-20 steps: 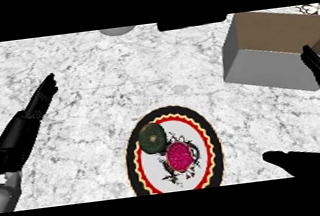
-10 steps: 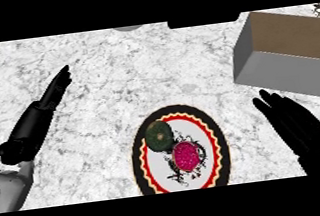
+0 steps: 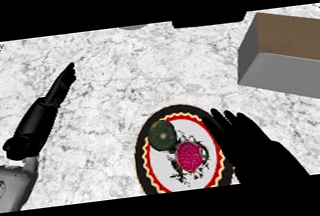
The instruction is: Pick the cupcake from the plate and place it in the cardboard box
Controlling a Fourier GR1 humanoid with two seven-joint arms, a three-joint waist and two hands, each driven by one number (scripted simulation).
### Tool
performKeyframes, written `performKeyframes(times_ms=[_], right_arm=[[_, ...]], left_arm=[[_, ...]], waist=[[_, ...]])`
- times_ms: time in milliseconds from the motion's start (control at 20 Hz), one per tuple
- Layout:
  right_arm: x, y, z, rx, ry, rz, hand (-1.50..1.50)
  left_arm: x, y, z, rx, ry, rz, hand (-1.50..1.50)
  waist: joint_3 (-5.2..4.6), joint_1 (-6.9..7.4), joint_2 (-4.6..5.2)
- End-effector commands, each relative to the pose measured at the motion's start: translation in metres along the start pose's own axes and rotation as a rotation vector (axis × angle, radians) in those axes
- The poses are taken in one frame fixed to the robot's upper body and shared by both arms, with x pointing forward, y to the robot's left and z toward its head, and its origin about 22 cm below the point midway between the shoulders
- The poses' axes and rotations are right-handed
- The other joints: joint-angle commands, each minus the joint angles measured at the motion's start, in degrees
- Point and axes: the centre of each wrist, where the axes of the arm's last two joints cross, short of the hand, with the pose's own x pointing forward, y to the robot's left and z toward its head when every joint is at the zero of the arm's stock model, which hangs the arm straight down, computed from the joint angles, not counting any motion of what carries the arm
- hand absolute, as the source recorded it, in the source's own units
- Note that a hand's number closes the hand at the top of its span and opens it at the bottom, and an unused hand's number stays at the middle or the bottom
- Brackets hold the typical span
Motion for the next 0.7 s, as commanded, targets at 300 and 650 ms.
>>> performKeyframes(times_ms=[300,650], right_arm=[[0.063,0.025,-0.027,0.118,0.203,0.086,-1.5],[0.085,0.053,-0.052,0.122,0.262,0.15,-1.5]], left_arm=[[-0.006,0.009,0.005,0.009,0.017,-0.01,0.0],[-0.009,0.008,0.004,0.015,0.008,0.001,0.0]], waist=[[0.15,-0.6,-0.19],[0.21,-0.98,-0.02]])
